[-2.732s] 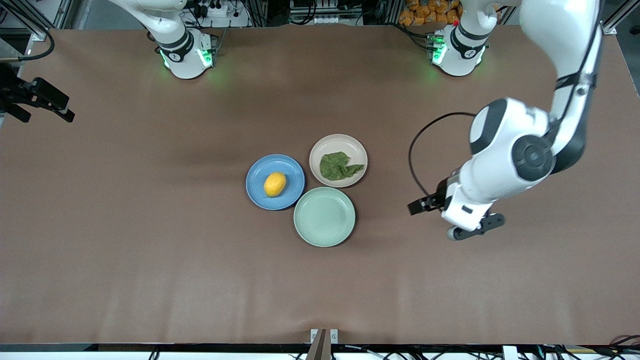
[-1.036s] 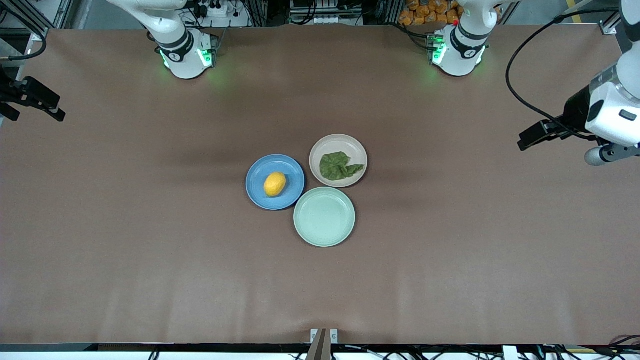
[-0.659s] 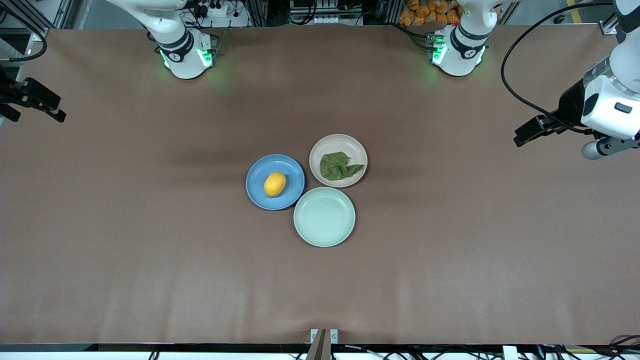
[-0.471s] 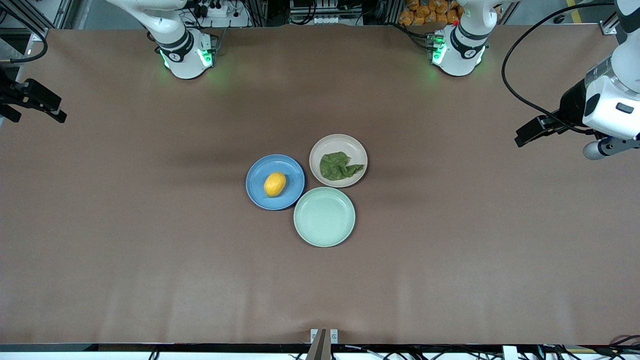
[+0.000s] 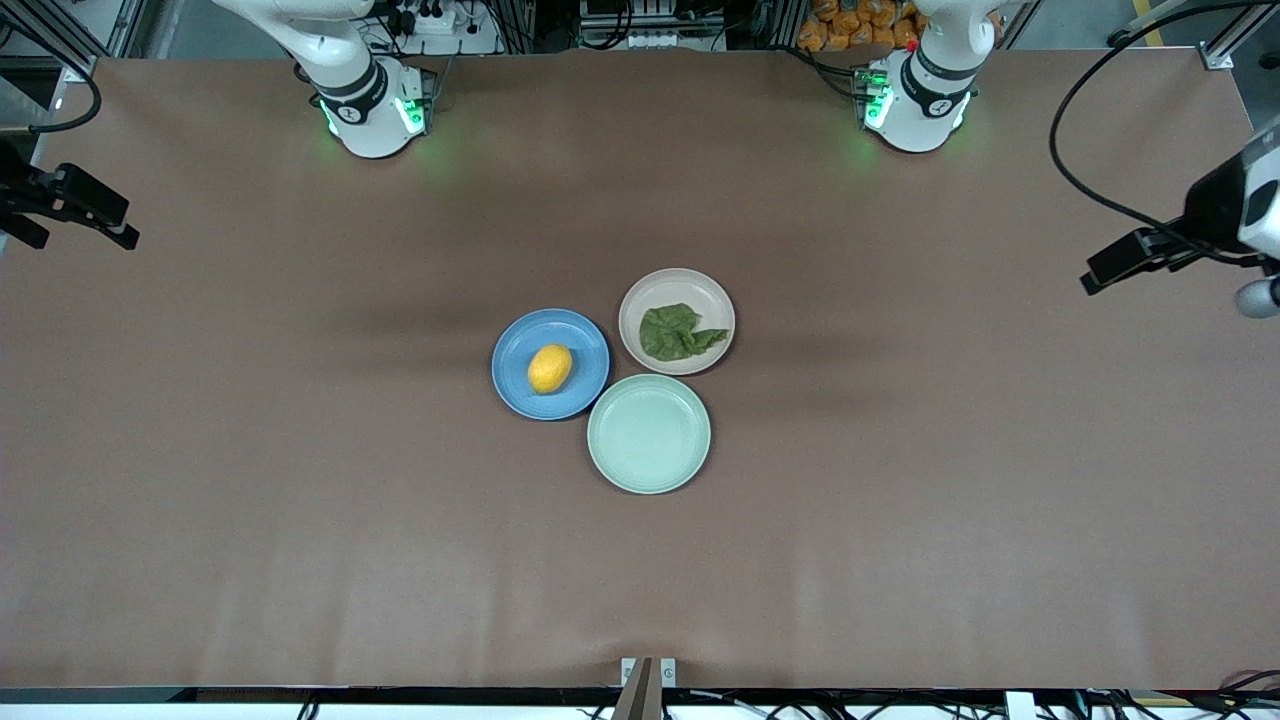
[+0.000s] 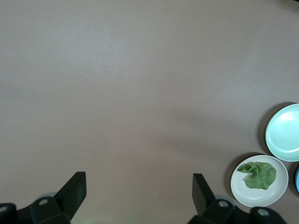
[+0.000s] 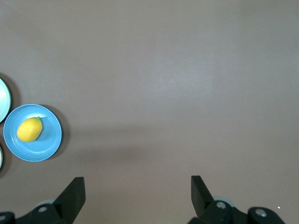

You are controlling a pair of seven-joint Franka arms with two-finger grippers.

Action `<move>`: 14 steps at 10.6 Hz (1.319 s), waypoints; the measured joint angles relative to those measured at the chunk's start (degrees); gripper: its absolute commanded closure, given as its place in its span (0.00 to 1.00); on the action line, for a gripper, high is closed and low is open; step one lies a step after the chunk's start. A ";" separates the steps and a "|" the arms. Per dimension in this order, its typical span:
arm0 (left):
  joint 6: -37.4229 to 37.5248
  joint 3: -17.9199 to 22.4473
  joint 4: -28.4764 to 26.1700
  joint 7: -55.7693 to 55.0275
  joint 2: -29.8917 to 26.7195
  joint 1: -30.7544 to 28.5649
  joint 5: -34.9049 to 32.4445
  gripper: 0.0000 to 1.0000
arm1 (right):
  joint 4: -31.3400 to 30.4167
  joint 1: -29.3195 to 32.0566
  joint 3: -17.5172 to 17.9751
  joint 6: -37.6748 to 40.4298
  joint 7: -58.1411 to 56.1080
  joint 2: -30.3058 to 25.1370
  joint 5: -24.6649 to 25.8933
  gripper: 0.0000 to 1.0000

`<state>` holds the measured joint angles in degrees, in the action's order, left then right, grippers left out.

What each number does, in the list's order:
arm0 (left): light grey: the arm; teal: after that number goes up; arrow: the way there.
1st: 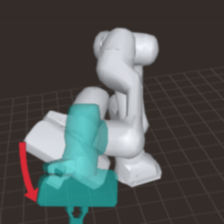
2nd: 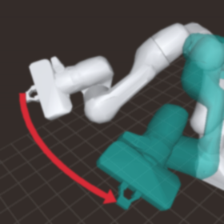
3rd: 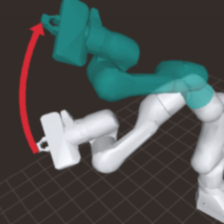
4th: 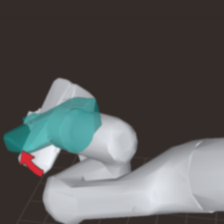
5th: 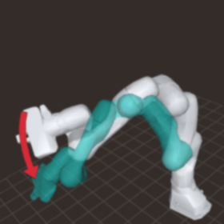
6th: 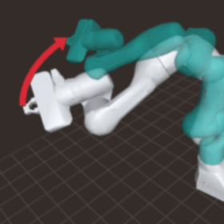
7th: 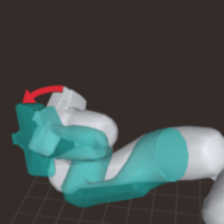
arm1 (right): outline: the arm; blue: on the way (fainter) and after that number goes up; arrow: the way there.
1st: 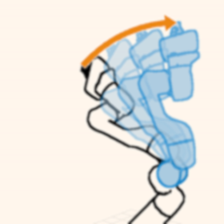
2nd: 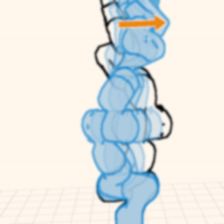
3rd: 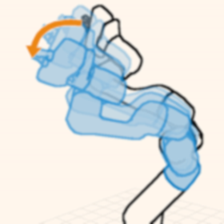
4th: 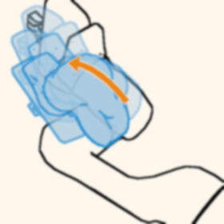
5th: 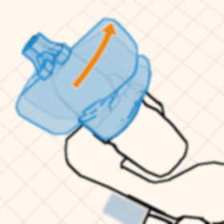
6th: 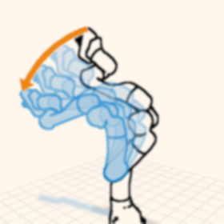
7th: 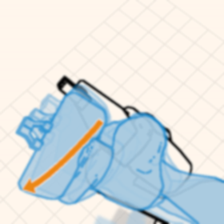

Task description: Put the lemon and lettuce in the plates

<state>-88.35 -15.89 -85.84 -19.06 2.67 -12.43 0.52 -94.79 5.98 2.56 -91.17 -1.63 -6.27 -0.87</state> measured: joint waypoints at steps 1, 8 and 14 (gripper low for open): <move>0.00 2.30 0.01 0.35 -0.24 1.50 0.01 0.00 | -0.01 -0.01 -0.01 0.00 0.00 0.06 0.00 0.00; -0.07 7.93 0.74 4.69 0.74 5.14 2.15 0.00 | -0.31 -0.14 -0.14 0.00 0.00 0.09 0.00 0.00; -0.07 6.52 0.76 3.55 0.87 5.37 2.15 0.00 | -0.31 -0.13 -0.42 0.28 0.00 0.04 0.00 0.00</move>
